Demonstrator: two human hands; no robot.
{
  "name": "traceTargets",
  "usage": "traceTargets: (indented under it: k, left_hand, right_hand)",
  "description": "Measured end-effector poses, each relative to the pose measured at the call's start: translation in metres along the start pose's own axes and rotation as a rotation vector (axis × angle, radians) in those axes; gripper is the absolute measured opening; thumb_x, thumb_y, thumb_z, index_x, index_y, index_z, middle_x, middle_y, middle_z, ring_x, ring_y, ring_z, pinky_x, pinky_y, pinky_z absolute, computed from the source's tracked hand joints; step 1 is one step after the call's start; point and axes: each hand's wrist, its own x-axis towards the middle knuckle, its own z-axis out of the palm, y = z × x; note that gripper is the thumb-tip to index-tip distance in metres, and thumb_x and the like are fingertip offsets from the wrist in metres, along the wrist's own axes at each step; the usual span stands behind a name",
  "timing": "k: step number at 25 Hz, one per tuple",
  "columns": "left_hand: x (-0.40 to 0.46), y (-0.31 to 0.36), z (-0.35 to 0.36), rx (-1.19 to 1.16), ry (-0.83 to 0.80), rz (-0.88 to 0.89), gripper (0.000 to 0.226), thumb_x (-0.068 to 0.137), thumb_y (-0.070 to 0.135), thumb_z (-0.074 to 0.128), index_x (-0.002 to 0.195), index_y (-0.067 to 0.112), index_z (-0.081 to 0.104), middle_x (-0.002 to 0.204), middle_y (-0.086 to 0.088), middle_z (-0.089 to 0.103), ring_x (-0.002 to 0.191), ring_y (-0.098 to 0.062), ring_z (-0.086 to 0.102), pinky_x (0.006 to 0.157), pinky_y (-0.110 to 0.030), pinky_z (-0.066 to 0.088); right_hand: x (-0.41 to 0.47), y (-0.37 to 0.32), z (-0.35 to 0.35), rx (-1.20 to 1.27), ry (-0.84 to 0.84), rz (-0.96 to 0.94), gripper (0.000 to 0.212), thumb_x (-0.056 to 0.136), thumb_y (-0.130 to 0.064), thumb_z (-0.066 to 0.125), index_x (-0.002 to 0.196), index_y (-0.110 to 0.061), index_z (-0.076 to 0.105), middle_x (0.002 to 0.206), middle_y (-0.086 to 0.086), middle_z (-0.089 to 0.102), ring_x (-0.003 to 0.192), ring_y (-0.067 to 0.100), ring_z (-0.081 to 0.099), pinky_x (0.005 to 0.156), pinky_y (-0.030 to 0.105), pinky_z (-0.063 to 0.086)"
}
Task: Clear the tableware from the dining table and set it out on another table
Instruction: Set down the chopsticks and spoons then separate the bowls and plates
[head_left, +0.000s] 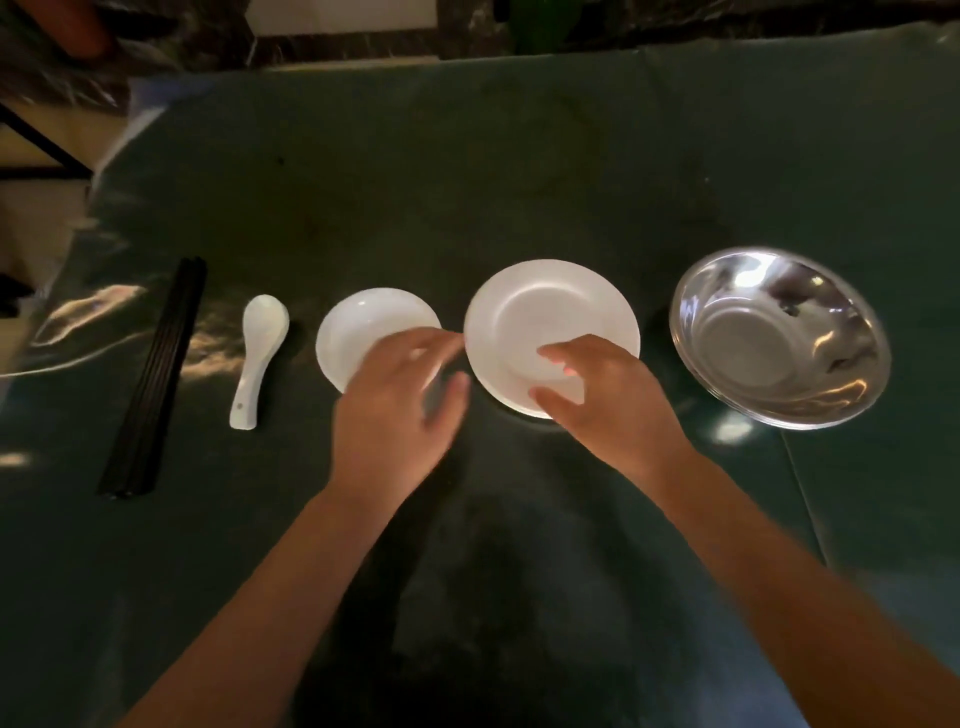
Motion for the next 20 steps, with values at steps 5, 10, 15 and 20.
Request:
traceTargets:
  k: [5,10,15,20]
  left_hand:
    - [0.018,-0.065,-0.042,-0.148,-0.048,-0.759,0.038,0.092,0.026,0.045,0.127,0.012,0.051,0.123,-0.002,0.056,0.102,-0.015,0.054,0.086,-0.024,0.045]
    - [0.029,-0.083,-0.030,-0.407,-0.235,-0.971,0.021,0.093,0.021,0.049,0.109,0.012,0.057,0.104,-0.008,0.063,0.088,-0.019,0.064,0.068,-0.029,0.055]
    - [0.026,-0.095,-0.029,-0.461,-0.185,-0.940,0.020,0.089,0.016,0.055,0.106,0.009,0.065,0.083,0.000,0.064,0.080,-0.013,0.064,0.071,-0.029,0.058]
    - [0.028,-0.100,-0.034,-0.531,-0.187,-0.912,0.017,0.087,0.016,0.057,0.099,0.009,0.068,0.084,-0.005,0.068,0.082,-0.015,0.066,0.080,-0.037,0.058]
  right_hand:
    - [0.041,-0.060,0.025,0.306,-0.072,0.261,0.038,0.087,-0.040,0.056,0.121,-0.023,0.057,0.117,0.000,0.066,0.092,0.008,0.058,0.089,0.021,0.037]
    - [0.064,-0.082,0.058,0.253,-0.131,0.352,0.035,0.089,-0.033,0.054,0.119,-0.014,0.059,0.113,0.006,0.068,0.088,0.016,0.064,0.082,0.020,0.046]
    - [0.077,-0.088,0.069,0.215,-0.073,0.352,0.022,0.089,-0.022,0.051,0.100,-0.014,0.068,0.096,0.003,0.072,0.062,0.008,0.050,0.054,0.004,0.029]
    - [0.085,-0.093,0.069,0.167,-0.086,0.364,0.022,0.088,-0.021,0.052,0.102,-0.014,0.068,0.098,0.003,0.072,0.065,0.009,0.050,0.054,0.004,0.027]
